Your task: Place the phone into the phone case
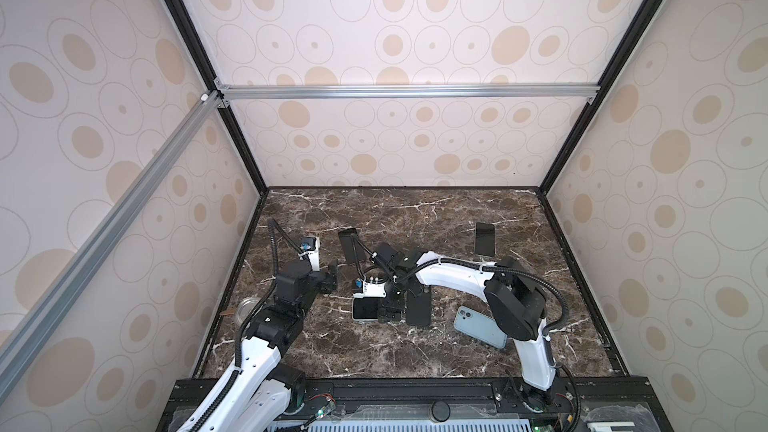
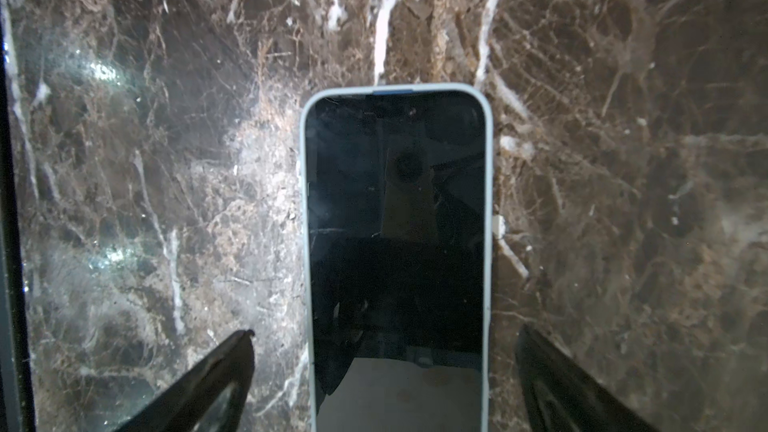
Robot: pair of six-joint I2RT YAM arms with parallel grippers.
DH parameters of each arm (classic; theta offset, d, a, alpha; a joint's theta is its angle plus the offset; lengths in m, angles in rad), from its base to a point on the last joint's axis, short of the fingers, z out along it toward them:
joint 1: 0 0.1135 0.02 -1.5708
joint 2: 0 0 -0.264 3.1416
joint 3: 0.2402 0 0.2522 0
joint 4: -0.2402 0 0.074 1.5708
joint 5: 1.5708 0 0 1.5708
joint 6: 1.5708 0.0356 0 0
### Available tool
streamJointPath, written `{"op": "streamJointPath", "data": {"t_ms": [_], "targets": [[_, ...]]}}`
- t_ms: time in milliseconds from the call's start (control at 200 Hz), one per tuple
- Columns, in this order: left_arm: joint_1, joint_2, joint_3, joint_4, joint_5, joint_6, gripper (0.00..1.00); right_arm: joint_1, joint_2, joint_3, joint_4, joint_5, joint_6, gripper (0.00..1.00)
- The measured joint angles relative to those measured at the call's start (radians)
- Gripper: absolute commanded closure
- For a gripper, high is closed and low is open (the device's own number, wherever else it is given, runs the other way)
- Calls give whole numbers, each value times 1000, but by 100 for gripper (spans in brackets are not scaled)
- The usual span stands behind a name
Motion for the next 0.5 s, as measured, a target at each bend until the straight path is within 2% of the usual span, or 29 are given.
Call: {"op": "streamJointPath", "data": {"t_ms": [500], "targets": [[0, 0, 0, 0, 0, 0, 26, 44, 45, 4, 7, 88, 12, 3]]}}
